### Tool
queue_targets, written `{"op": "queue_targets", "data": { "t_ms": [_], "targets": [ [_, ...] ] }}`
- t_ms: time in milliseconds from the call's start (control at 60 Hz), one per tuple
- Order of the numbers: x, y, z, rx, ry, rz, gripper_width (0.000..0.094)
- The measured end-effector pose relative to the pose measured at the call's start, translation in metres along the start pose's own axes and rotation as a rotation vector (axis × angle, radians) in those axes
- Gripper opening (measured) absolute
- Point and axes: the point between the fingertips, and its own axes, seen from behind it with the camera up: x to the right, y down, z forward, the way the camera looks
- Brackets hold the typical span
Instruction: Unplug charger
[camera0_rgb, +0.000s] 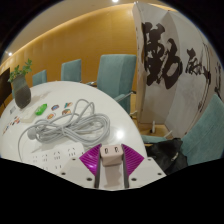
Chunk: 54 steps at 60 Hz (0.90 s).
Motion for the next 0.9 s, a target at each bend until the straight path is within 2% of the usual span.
{"op": "queue_targets", "data": {
  "t_ms": [50,83,183,300,417,567,900],
  "targets": [
    [-0.001,0.004,0.001,0.011,0.000,0.005,0.0363],
    [0.001,0.005,0.001,0.012,0.004,0.003,0.0409],
    [0.006,0.008,0.000,-0.002,0.019,-0.004,0.0664],
    [0.012,0.008,-0.002,0.006,0.041,-0.013,0.0708],
    [0.011,-0.003,-0.021,0.035,0.050,-0.031,0.0877],
    [-0.001,-0.016,-0.087,0.050,0.080,-0.045,0.0874],
    [-0.075,0.015,-0.273,-0.050,0.141,-0.075,0.0876]
  ]
}}
